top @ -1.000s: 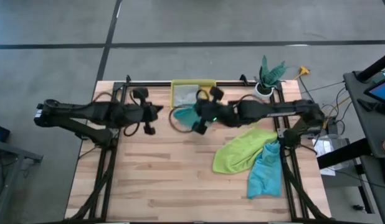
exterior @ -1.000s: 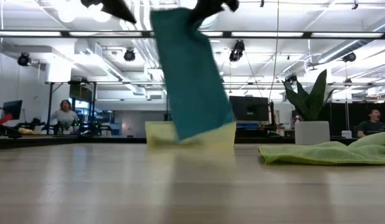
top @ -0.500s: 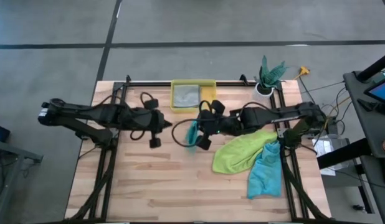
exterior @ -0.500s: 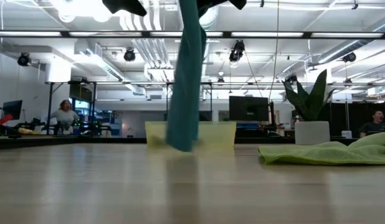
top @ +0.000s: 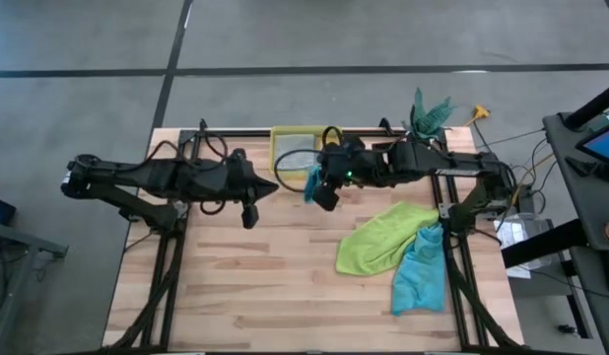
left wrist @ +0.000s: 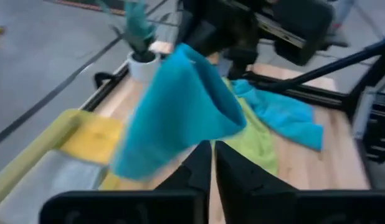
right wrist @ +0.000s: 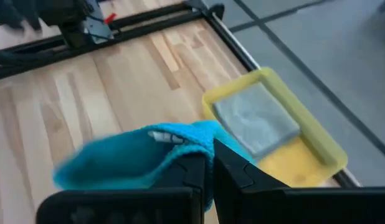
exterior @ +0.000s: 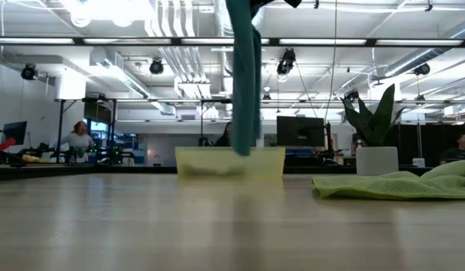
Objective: Fold microfiber towels
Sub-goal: Fold the blue microfiber cloth
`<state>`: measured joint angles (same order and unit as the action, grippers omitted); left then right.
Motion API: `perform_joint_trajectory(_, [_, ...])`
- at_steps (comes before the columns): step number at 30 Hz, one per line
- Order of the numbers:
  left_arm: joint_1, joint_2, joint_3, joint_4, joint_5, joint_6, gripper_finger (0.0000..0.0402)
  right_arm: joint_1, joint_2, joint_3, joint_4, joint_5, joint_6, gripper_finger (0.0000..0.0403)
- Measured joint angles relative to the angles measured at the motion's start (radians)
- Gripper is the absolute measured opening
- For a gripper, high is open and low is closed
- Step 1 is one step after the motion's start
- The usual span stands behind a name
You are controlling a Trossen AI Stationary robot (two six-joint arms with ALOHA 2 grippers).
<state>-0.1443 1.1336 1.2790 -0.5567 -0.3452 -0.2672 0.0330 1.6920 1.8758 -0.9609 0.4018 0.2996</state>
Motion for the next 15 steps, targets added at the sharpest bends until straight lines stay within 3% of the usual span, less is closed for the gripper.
perform_joint_trajectory(4, [0.0, 0.027, -0.002, 0.031, 0.025, 0.009, 0.0059, -0.021, 0.0, 0.032, -0.004, -0.018, -0.033, 0.0009])
perform_joint_trajectory(15, [-0.001, 0.176, 0.035, 0.104, -0.026, -0.041, 0.0257, -0.035, 0.0, 0.067, -0.06, -0.042, -0.072, 0.0009])
